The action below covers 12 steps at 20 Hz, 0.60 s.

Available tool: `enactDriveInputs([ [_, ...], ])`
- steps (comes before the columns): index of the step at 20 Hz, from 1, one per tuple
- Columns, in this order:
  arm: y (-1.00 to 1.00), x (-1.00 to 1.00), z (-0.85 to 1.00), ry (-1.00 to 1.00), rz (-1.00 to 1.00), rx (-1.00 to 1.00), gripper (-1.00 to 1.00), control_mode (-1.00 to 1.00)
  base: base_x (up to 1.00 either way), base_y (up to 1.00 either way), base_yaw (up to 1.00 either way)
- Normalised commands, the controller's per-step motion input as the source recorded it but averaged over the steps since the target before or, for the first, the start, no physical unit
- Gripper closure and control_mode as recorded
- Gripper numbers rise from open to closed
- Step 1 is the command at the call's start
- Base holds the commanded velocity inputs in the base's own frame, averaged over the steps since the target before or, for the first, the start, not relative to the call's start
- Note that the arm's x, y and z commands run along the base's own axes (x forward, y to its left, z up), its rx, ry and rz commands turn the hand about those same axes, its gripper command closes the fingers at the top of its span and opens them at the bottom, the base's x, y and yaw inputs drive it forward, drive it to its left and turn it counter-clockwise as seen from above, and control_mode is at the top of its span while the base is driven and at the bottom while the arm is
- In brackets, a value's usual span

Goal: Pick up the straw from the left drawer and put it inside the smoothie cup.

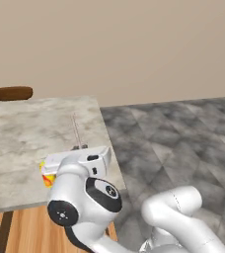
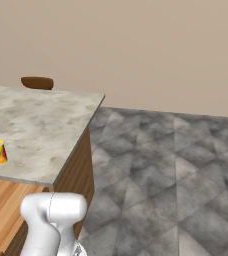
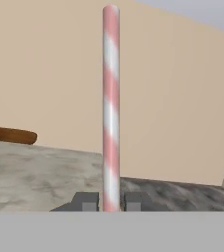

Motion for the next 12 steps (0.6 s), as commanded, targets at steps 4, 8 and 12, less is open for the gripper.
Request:
enactDriveInputs([
  [4,-0.27,0.35,0.18,0.04,0.00,0.00,1.00,-1.00,0.00,0.00,0.00],
  [8,-0.10,0.32,0.00,0.02,0.01,0.00,1.00,-1.00,0.00,0.00,0.00],
  [12,-0.01,0.31,-0.04,0.05,0.00,0.00,1.00,-1.00,0.00,0.00,0.00],
])
